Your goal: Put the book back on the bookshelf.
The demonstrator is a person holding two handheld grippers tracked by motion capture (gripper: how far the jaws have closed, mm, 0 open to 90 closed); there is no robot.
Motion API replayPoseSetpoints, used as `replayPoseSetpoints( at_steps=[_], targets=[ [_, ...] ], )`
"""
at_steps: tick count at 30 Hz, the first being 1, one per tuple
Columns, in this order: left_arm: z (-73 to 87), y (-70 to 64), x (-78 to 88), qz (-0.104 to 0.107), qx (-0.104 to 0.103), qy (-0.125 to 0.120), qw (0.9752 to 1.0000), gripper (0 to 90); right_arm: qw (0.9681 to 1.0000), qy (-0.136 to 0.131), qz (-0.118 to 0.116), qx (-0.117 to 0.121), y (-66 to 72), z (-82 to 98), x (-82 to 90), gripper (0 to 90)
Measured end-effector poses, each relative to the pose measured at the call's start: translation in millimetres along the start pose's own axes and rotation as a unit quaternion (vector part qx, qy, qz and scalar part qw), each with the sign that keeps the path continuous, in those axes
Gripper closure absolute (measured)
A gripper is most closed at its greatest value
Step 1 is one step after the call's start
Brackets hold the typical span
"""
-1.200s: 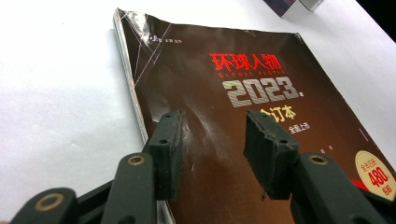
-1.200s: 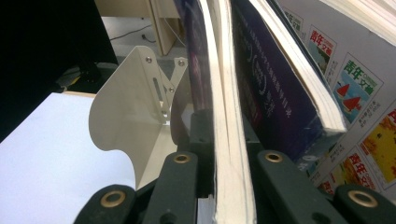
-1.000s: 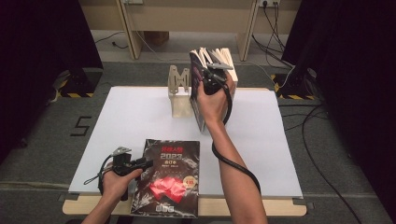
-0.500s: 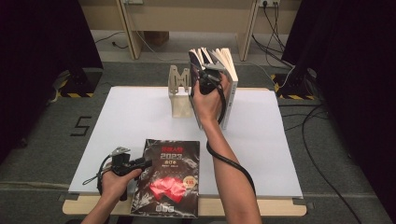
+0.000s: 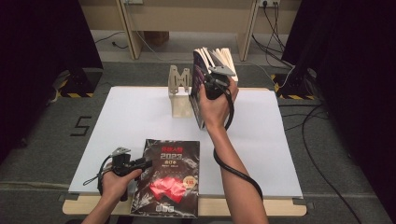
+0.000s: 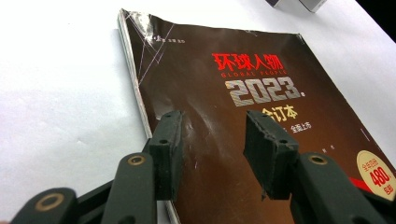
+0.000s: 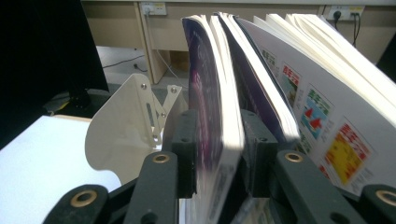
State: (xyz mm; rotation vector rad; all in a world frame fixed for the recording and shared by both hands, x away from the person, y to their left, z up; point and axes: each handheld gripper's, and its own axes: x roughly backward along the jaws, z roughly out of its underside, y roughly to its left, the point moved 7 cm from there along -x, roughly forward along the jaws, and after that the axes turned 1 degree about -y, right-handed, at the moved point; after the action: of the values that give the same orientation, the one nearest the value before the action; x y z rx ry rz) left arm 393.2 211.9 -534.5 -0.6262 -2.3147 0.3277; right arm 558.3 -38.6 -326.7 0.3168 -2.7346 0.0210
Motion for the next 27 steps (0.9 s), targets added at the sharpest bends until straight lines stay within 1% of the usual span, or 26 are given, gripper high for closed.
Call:
replayPoseSetpoints(
  at_steps=[9, 10, 11, 14, 18, 20, 22, 26, 27],
  targets=[
    [-0.3, 0.5, 0.4, -0.001, 0.001, -0.001, 1.0000, 56.4, 0.9999, -0.007, 0.006, 0.013, -4.8, 6.0, 23.3, 70.7],
    [-0.3, 0.5, 0.4, -0.001, 0.001, -0.001, 1.0000, 56.4, 0.9999, -0.007, 0.006, 0.013, -4.8, 6.0, 23.3, 70.7],
    [-0.3, 1.0, 0.3, -0.002, 0.001, -0.001, 1.0000, 56.4, 0.9999, -0.007, 0.007, 0.014, -5.4, 7.3, 28.0, 71.5],
    [-1.0, 1.2, 0.5, -0.002, 0.001, -0.001, 1.0000, 56.4, 0.9998, -0.005, 0.010, 0.017, -7.0, 10.1, 33.1, 72.7],
    [-1.1, 1.6, 0.7, -0.002, 0.002, -0.002, 1.0000, 56.4, 0.9999, 0.002, 0.009, 0.014, -9.8, 14.3, 34.0, 74.3],
    [-1.1, 1.6, 0.9, -0.002, 0.002, -0.002, 1.0000, 56.4, 0.9998, 0.005, 0.013, 0.013, -12.5, 15.4, 34.5, 74.2],
    [-1.1, 2.2, 0.6, -0.003, 0.001, -0.002, 1.0000, 56.4, 0.9998, 0.006, 0.020, 0.008, -15.4, 15.9, 34.8, 74.0],
    [-1.2, 1.8, 0.4, -0.002, 0.002, -0.001, 1.0000, 56.4, 0.9996, 0.007, 0.026, -0.001, -22.4, 15.4, 32.2, 73.1],
    [-1.2, 1.6, 0.4, -0.001, 0.001, -0.002, 1.0000, 56.4, 0.9996, 0.007, 0.029, 0.001, -24.1, 14.8, 31.1, 73.2]
  ],
)
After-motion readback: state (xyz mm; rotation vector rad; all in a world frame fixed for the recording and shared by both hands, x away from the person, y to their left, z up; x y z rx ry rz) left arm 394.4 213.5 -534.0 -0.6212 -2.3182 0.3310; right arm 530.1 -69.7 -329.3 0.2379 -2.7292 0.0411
